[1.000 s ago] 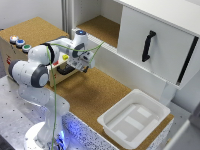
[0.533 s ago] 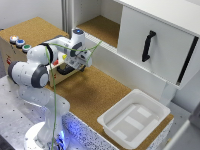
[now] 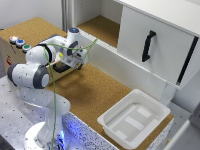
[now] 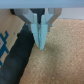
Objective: Close the drawer
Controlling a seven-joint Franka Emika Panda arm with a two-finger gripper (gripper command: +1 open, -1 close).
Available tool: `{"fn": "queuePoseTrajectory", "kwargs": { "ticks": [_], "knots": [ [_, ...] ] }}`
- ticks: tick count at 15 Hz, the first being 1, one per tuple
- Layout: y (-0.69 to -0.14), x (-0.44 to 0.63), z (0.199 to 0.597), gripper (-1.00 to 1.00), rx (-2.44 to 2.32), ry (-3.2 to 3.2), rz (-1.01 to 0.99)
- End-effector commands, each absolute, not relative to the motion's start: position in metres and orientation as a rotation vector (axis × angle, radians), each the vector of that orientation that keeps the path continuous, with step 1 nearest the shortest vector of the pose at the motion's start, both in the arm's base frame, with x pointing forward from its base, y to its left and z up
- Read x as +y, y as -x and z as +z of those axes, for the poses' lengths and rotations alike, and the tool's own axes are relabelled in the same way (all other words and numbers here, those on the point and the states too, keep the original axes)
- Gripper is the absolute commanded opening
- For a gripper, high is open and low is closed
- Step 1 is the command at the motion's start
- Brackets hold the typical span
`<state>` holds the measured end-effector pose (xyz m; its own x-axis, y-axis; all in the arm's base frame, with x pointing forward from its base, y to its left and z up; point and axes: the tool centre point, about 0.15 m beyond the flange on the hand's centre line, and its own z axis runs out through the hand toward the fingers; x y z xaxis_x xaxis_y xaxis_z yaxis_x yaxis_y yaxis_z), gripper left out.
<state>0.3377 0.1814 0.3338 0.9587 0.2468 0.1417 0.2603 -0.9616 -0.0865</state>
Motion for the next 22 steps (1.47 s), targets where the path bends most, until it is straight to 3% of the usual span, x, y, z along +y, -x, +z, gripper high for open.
{"fn": "queuePoseTrajectory", "kwargs": {
  "ticks": [1,14,22],
  "knots": [
    [-0.322,0.220,0.319,-1.00,-0.453,2.974,-0.244],
    [-0.303,0.316,0.319,-1.00,-0.733,2.951,-0.369],
    [-0.327,0.257,0.318,-1.00,-0.584,3.063,-0.321]
  ]
}}
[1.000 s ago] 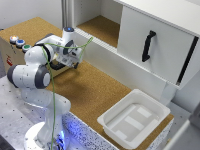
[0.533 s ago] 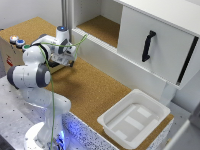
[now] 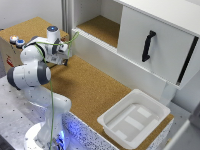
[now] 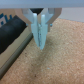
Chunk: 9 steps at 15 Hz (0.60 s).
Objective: Close the drawer
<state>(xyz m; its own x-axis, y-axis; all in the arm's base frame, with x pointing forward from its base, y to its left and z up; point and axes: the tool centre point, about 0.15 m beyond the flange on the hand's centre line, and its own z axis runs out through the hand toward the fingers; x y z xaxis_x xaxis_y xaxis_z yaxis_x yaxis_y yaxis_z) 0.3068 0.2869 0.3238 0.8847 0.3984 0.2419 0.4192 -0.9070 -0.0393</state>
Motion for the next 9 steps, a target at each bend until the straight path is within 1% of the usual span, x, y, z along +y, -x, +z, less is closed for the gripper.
{"fn": "queuePoseTrajectory", "kwargs": {
  "ticks": [1,5,6,9],
  "knots": [
    [-0.330,0.251,0.321,-1.00,-0.566,3.073,-0.313],
    [-0.346,0.240,0.342,-1.00,-0.557,3.136,-0.402],
    [-0.351,0.238,0.346,1.00,-0.544,3.159,-0.401],
    [-0.360,0.230,0.357,1.00,-0.514,3.190,-0.376]
  ]
}}
